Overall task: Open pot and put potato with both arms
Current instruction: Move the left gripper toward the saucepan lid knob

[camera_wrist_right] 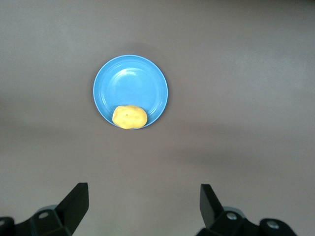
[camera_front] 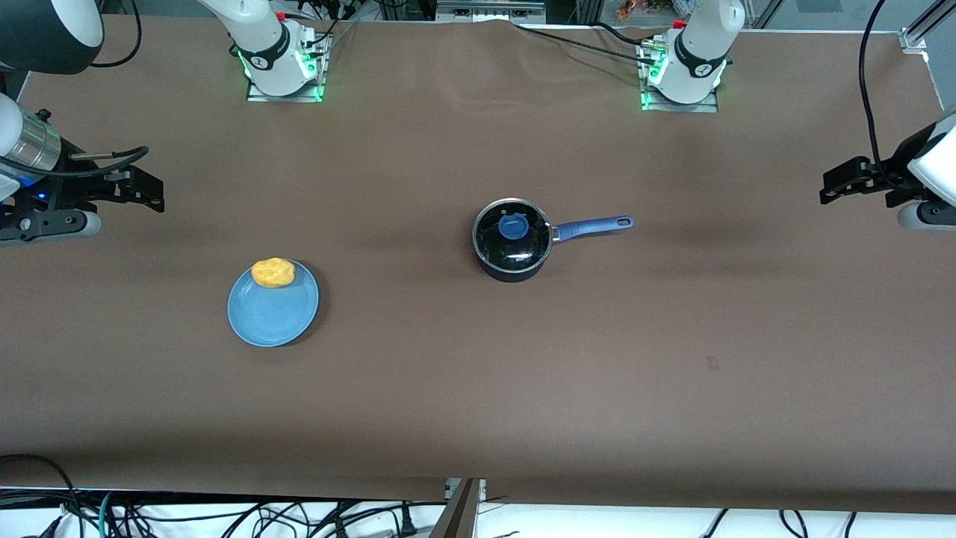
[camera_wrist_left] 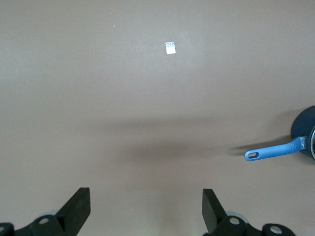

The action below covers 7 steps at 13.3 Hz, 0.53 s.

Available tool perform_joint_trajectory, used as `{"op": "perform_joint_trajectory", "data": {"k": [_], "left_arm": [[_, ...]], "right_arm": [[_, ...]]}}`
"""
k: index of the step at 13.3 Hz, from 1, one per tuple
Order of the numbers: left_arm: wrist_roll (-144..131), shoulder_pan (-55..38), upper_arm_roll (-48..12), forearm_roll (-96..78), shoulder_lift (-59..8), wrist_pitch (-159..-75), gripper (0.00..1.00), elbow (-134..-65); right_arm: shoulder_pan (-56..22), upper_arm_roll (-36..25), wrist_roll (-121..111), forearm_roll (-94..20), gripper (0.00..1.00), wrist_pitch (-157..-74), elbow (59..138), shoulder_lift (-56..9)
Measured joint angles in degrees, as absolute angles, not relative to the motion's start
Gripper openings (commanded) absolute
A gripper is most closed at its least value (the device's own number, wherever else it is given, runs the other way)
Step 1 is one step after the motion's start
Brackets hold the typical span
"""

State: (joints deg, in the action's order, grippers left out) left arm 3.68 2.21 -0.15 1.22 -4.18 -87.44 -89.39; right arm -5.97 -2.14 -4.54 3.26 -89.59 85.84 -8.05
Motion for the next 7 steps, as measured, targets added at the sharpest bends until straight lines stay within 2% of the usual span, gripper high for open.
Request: {"op": "perform_joint_trajectory", "data": {"k": [7], "left_arm": [[2.1,1.1,-1.0,-2.0,-4.6,-87.5,1.00,-89.4]], "right_arm": [[-6.0,-2.2,-4.5,3.2,1.00,-89.5,85.8,-8.1]]}}
